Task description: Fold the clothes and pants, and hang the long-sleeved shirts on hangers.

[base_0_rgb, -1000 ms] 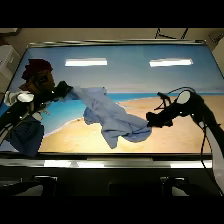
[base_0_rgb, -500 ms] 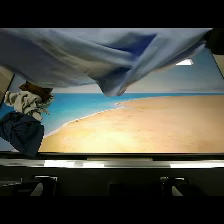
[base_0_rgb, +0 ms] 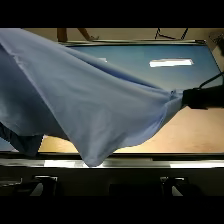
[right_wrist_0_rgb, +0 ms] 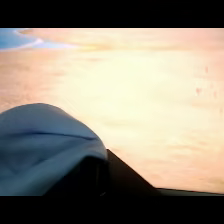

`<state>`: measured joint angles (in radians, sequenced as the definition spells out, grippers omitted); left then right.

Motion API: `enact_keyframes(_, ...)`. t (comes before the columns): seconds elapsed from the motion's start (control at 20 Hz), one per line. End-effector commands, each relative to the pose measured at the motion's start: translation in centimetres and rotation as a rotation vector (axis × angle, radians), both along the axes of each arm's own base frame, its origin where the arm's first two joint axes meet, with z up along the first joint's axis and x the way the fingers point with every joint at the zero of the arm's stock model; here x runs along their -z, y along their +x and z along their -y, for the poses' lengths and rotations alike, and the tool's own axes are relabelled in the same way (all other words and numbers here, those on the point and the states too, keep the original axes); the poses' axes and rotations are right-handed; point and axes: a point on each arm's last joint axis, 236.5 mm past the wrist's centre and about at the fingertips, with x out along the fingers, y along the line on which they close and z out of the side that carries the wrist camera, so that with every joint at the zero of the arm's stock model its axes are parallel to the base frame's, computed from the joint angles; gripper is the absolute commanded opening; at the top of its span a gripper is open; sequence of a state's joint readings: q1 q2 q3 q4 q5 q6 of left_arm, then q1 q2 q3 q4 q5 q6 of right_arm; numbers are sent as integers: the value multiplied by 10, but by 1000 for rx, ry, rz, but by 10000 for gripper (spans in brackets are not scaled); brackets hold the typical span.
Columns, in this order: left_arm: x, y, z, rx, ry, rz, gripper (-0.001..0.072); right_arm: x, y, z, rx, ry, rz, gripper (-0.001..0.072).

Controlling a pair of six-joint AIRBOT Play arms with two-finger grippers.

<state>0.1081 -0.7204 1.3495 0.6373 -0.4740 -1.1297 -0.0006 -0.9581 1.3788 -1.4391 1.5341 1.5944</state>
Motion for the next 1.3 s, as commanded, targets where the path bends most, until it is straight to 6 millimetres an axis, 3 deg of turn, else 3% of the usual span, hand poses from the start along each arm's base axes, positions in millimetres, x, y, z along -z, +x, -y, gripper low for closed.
enact_keyframes(0.0,106,79,23,121,46,-312,26,105,5,4,47,2,-114,45)
enact_keyframes(0.15,250,133,68,269,47,-651,26,155,34,6,187,59,-62,45)
enact_keyframes(0.25,333,152,91,320,42,-825,26,178,39,6,272,95,-113,45)
enact_keyframes(0.35,407,159,112,371,45,-983,26,196,37,-2,287,126,-179,44)
enact_keyframes(0.4,435,156,121,400,46,-1050,27,203,33,-4,288,132,-215,44)
enact_keyframes(0.45,457,150,129,431,43,-1114,73,207,30,-4,284,128,-236,44)
enact_keyframes(0.5,474,142,135,458,23,-1181,340,208,27,-4,279,121,-248,44)
enact_keyframes(0.55,484,134,138,477,-15,-1246,720,208,27,-3,276,118,-249,44)
enact_keyframes(0.65,486,114,127,534,-21,-1329,720,208,24,-4,244,107,-256,44)
enact_keyframes(0.75,487,88,90,526,-27,-1486,720,210,16,-4,223,97,-288,44)
enact_keyframes(0.85,496,42,37,450,-7,-1715,719,212,5,-4,204,85,-332,44)
enact_keyframes(0.95,506,-14,3,405,62,-1888,718,213,-5,-5,184,78,-373,44)
enact_keyframes(1.0,513,-38,1,398,67,-1932,716,214,-9,-6,182,78,-388,44)
enact_keyframes(1.05,524,-62,6,398,50,-1961,669,214,-10,-7,182,82,-396,44)
enact_keyframes(1.1,536,-84,17,407,17,-1976,576,213,-11,-8,181,87,-399,44)
enact_keyframes(1.25,565,-139,69,516,-123,-1969,577,213,-10,-13,183,108,-399,44)
